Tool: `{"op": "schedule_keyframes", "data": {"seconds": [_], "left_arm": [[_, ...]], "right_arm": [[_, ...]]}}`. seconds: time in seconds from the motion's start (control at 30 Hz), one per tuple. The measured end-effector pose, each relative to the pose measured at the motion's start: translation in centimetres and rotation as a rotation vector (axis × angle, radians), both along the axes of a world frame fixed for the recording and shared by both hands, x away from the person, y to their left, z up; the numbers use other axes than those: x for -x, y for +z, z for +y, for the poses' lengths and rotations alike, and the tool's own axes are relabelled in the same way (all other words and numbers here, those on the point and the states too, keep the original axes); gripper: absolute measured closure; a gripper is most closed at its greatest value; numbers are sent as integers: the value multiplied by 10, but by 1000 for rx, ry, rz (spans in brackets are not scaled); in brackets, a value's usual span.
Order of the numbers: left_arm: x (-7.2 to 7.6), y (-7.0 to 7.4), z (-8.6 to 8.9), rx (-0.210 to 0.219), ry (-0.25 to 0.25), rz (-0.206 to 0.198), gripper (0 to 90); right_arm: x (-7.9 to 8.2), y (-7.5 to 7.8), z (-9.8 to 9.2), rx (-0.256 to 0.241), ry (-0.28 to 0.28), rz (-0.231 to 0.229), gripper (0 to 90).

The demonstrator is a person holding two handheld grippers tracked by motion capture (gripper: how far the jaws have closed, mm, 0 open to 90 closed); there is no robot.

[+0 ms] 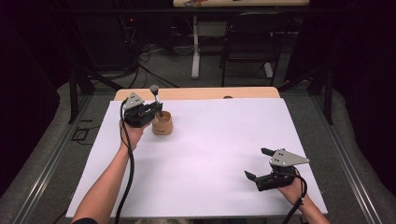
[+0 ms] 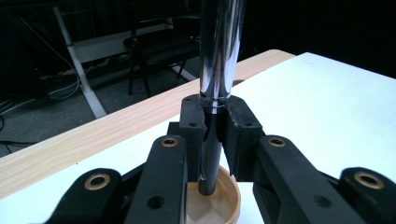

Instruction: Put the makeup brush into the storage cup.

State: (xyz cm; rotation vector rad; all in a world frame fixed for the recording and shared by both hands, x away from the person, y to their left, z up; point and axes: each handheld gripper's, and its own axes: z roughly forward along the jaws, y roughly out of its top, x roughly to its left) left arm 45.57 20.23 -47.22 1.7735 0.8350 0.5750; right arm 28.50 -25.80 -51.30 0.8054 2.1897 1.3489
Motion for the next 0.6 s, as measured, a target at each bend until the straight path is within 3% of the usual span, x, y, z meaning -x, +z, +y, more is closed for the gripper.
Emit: {"op": "schedule_keyframes", "data": {"seconds": [0.6], "left_arm": [[-8,-14,1,-46,29,36,782]], "right_arm": [[-1,-1,3,19,19,10,0]]}}
